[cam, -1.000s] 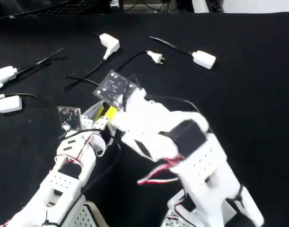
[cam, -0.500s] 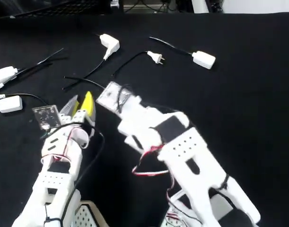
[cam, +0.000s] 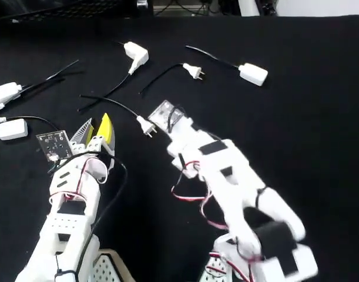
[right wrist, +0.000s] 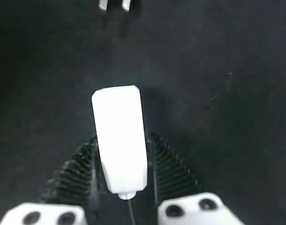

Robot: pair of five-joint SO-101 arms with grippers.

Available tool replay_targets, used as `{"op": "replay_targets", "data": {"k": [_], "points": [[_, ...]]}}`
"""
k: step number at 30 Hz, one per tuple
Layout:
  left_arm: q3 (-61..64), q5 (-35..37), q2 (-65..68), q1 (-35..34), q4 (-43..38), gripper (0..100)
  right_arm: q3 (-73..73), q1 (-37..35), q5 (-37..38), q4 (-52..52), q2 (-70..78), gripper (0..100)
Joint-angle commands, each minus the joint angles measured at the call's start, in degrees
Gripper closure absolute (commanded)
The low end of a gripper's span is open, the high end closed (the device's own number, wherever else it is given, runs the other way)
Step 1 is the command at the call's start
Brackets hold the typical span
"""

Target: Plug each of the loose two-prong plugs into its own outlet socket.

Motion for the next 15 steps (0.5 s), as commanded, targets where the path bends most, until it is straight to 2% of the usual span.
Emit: {"op": "replay_targets", "data": {"k": [1, 7, 12, 15], "points": [[1.0, 0.4, -0.7, -0.3, -0.4, 85, -1.9, 0.8, 0.7, -0.8, 3.1, 98.3], [1.0, 0.4, -0.7, -0.2, -0.4, 85, -6.3, 0.9, 0.6, 4.6, 5.9, 97.9], [1.0, 0.4, -0.7, -0.2, -0.4, 85, -7.8, 0.5, 0.7, 10.3, 4.4, 85.1], [1.0, 0.4, -0.7, -0.2, -0.4, 85, -7.7, -1.0, 0.5, 11.5, 2.6, 81.5]]}}
